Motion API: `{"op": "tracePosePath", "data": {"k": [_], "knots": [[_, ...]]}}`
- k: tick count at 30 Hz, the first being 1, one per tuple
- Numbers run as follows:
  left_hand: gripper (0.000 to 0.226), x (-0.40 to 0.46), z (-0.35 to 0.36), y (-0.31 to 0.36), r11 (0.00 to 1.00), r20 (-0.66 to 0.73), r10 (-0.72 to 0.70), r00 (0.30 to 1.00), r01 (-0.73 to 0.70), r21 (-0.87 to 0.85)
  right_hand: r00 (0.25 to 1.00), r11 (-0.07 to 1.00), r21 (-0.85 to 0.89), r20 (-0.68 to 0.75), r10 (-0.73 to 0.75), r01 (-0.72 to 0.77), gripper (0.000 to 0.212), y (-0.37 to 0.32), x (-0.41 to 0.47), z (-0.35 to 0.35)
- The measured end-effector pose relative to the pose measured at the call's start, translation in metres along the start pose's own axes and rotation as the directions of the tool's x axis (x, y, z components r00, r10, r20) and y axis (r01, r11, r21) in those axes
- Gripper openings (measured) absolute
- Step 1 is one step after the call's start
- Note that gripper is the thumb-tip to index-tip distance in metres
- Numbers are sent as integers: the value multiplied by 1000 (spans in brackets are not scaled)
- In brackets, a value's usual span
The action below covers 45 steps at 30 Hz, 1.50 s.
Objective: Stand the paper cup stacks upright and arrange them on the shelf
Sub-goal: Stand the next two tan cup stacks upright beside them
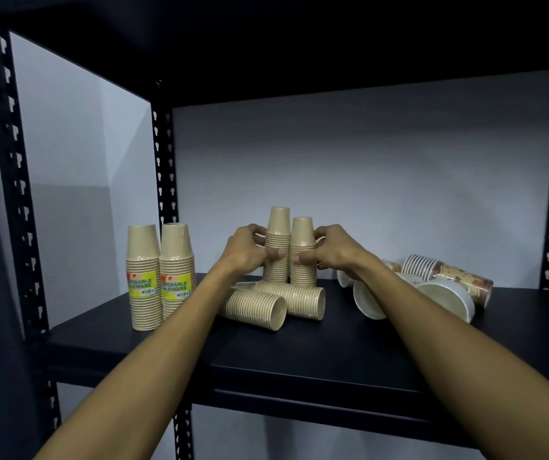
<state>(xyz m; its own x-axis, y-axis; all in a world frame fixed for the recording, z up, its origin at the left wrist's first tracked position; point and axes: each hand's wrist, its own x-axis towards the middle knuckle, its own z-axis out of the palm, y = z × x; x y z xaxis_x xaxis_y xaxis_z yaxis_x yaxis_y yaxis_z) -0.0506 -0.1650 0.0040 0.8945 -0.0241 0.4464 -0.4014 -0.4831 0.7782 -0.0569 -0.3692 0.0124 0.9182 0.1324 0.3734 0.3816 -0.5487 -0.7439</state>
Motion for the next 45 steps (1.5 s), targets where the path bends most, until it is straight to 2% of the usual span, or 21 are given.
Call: {"op": "tracePosePath", "data": {"k": [6,11,14,19,27,33,39,45], "knots": [[67,-3,-5,4,1000,-30,15,999,-15,25,999,998,-46,-38,-38,37,66,5,-3,4],[67,-11,-11,27,996,-133,82,988,-77,39,957,976,37,-206,-202,214,62,-19,-13,-12],[66,-23,-19,49,989,-209,150,966,-145,39,930,951,87,-249,-269,298,54,-33,-25,-20],[62,-54,-43,74,978,-222,209,952,-207,34,910,907,213,-287,-299,365,58,-59,-56,-24],[58,-120,-78,43,987,-172,135,976,-148,-69,935,911,256,-235,-266,324,47,-79,-111,19],[59,-144,-89,10,986,-150,147,978,-157,-55,938,941,233,-303,-169,244,45,-82,-143,61],[56,-165,-77,-2,974,-160,226,961,-225,27,950,963,217,-300,-90,160,50,-75,-168,74],[69,-175,-65,-10,974,-170,197,966,-212,-74,946,966,215,-318,-66,140,60,-74,-177,88]]}}
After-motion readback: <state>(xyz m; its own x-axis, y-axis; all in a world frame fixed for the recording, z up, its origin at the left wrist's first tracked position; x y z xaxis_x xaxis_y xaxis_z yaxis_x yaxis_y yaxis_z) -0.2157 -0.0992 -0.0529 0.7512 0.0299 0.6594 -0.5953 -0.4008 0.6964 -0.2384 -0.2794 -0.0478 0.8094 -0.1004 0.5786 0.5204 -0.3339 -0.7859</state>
